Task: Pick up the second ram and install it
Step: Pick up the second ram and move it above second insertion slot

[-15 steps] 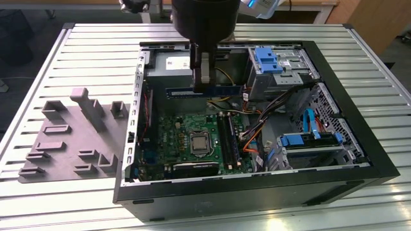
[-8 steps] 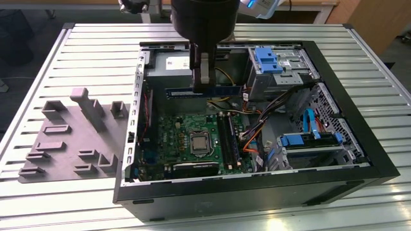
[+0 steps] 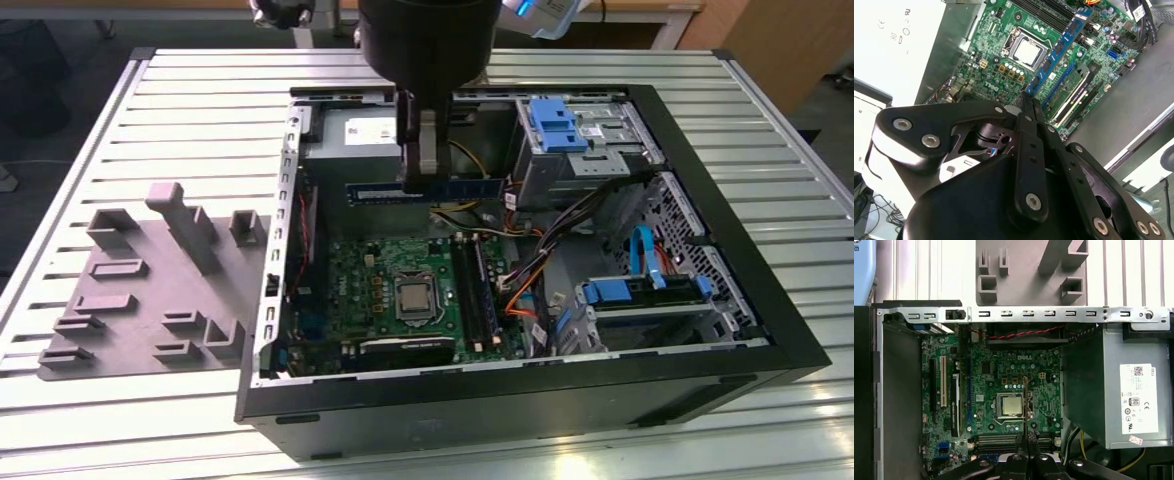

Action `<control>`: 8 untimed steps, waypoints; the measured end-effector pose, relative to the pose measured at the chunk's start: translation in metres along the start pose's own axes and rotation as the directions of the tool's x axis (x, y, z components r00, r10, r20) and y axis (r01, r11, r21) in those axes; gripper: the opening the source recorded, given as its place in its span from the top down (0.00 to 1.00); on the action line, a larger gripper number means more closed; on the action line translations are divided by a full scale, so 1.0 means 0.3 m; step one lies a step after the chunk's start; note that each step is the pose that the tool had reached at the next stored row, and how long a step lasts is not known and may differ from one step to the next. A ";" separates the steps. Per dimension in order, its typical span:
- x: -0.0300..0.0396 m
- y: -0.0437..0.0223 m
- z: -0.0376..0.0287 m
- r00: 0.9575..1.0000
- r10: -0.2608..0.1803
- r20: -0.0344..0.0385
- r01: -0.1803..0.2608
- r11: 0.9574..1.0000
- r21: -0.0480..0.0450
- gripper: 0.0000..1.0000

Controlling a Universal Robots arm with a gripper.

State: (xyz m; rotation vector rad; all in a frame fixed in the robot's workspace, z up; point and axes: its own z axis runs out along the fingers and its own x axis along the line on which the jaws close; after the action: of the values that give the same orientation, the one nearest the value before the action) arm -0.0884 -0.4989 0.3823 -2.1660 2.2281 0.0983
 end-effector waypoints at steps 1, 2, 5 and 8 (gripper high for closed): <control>0.000 0.000 0.001 1.000 0.000 0.000 0.000 1.000 0.000 0.88; 0.000 0.000 0.001 1.000 0.000 0.000 0.000 1.000 0.000 0.88; 0.000 -0.001 0.004 1.000 0.000 0.000 0.000 1.000 0.000 0.88; 0.000 -0.001 0.006 1.000 0.000 0.000 0.000 1.000 0.000 0.88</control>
State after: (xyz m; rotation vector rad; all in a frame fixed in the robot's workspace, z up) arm -0.0882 -0.4989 0.3805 -2.1660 2.2282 0.0982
